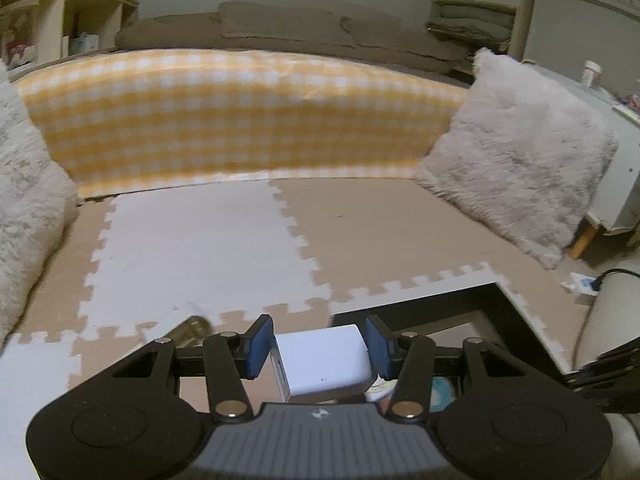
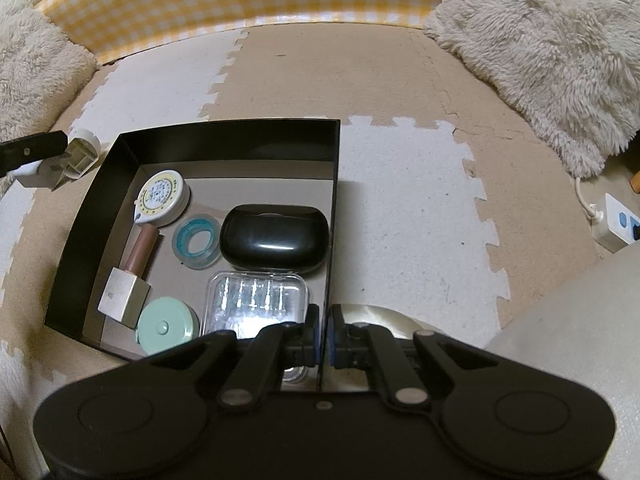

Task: Organize rigid objects
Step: 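Grasp the white plug adapter with the left tool, then carry the white plug adapter into the black box and release it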

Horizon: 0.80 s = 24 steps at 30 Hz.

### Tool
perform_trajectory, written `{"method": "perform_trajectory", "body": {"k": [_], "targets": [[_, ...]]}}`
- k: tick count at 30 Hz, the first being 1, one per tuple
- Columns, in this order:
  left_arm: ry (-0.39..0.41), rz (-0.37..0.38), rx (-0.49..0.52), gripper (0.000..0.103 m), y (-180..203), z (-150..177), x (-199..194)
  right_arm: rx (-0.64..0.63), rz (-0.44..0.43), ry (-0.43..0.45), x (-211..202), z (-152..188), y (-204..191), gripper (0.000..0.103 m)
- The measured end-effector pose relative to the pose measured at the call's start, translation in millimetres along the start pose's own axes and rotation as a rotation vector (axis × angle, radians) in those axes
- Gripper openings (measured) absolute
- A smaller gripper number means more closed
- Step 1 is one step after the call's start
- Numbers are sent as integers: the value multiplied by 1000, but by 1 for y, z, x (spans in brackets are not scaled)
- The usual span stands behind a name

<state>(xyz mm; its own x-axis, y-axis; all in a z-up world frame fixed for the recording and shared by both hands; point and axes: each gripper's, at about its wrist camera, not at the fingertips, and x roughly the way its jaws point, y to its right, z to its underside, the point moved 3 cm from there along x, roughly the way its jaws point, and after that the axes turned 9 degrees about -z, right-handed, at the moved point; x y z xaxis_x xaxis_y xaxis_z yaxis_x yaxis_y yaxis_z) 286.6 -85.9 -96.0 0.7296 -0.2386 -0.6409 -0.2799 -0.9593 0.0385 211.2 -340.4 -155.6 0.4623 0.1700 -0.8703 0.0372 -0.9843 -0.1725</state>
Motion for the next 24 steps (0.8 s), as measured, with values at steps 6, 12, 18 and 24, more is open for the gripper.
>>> {"method": "perform_trajectory", "body": {"k": [6, 12, 18, 24], "targets": [[3, 33, 3, 51, 19, -3, -9, -2, 1, 0, 0, 0, 0, 5], [-15, 48, -17, 51, 39, -4, -5, -4, 0, -1, 0, 0, -1, 5], [-16, 93, -38, 51, 70, -11, 9, -3, -8, 0, 0, 0, 0, 5], [-43, 154, -61, 51, 107, -10, 38, -9, -17, 2, -1, 1, 1, 6]]}}
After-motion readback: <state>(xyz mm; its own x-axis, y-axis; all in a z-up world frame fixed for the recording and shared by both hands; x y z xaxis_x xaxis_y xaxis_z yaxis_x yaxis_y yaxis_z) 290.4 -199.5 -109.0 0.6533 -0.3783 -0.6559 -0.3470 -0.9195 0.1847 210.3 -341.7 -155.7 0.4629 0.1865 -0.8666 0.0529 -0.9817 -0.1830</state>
